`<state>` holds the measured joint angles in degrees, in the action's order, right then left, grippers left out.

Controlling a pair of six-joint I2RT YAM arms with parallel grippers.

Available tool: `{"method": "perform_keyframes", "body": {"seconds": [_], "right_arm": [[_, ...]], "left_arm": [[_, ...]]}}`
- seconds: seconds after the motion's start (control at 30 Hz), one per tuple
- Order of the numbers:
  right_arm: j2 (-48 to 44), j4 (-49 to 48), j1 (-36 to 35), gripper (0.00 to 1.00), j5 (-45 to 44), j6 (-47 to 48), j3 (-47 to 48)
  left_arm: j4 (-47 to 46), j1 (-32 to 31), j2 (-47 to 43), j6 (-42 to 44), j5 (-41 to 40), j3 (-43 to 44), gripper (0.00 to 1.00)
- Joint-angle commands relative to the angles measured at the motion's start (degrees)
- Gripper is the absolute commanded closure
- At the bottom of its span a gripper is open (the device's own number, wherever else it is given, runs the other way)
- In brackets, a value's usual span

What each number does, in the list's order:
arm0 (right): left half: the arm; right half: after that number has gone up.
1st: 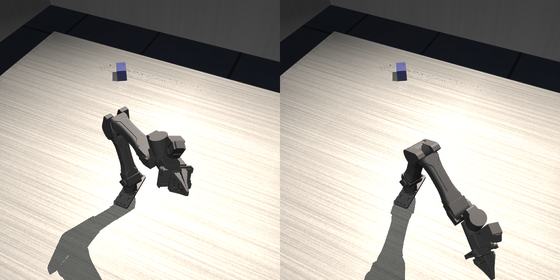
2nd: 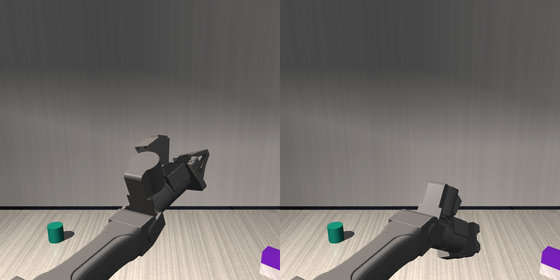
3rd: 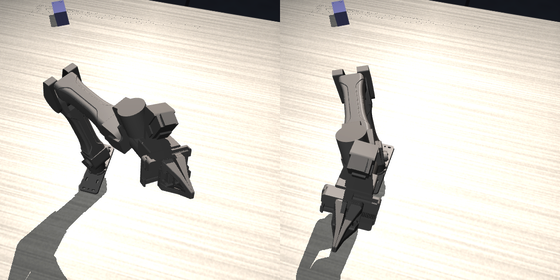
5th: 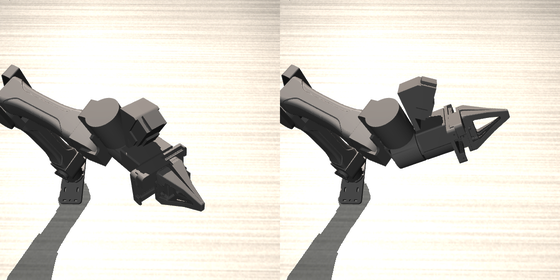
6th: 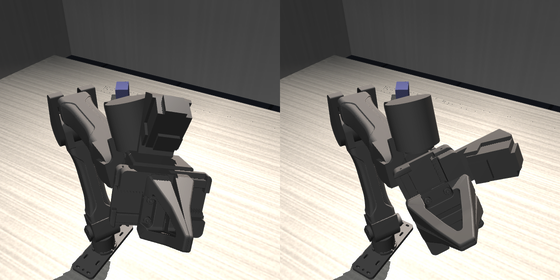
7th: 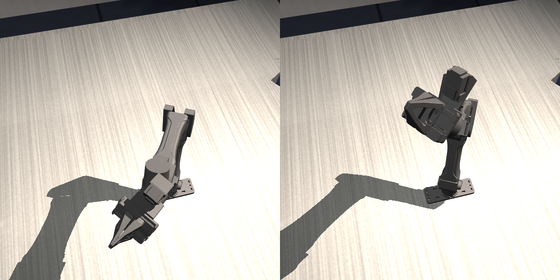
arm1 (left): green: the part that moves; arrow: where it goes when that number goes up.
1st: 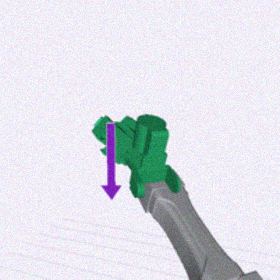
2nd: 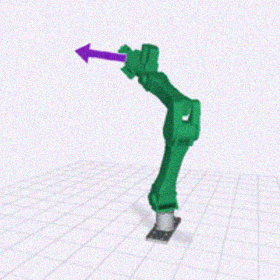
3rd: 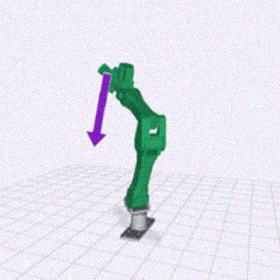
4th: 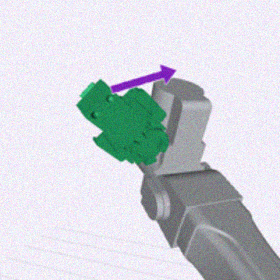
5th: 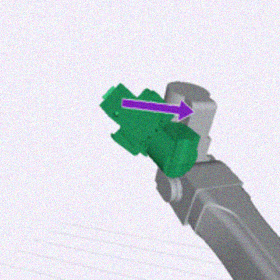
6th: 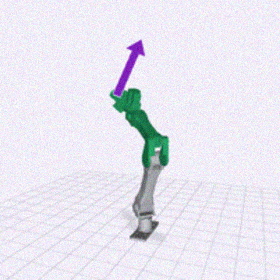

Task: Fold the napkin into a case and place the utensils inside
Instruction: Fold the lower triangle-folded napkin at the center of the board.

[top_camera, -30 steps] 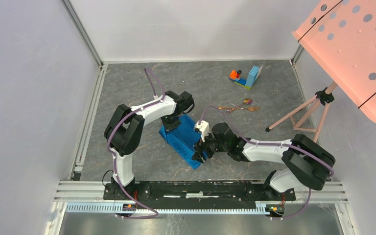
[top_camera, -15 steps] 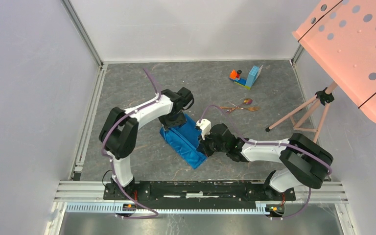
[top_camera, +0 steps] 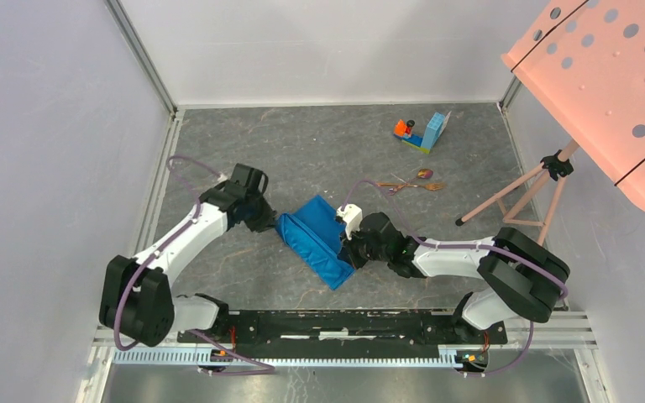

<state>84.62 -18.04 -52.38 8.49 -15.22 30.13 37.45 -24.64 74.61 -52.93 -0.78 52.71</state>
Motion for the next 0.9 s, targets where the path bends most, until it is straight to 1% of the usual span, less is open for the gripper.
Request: {"method": "perform_keyframes", "body": {"seconds": [0.0, 0.07, 0.13, 0.57, 0.77, 0.8, 0.87], "right_arm": [[0.3, -0.9, 0.2, 1.00, -0.2, -0.4, 1.2], [0.7, -0.8, 0.2, 1.00, 0.4, -0.4, 1.4], [0.8, -0.9, 0.1, 1.00, 0.6, -0.6, 1.3], [1.6, 1.2, 0.4, 1.00, -0.4, 0.5, 3.3], [2.1, 2.3, 1.2, 1.00, -0.5, 1.2, 4.3], [2.0, 2.5, 1.4, 0.99, -0.7, 1.3, 4.4], [1.9, 4.3, 1.3, 0.94, -0.7, 1.9, 5.5]], "left_arm": [[-11.1, 5.4, -0.5, 3.1, 9.9, -6.6, 0.84], [-12.1, 6.3, 1.9, 4.0, 11.0, -6.8, 0.90], [-14.7, 6.5, 3.6, 3.8, 11.9, -7.2, 0.92], [-20.6, 8.3, 13.3, 3.8, 10.8, -6.0, 0.96], [-22.2, 8.5, 14.4, 3.6, 11.6, -7.1, 0.97], [-22.4, 8.5, 14.5, 3.7, 12.1, -7.1, 0.96], [-22.7, 8.5, 14.6, 4.2, 13.6, -7.3, 0.95]]}}
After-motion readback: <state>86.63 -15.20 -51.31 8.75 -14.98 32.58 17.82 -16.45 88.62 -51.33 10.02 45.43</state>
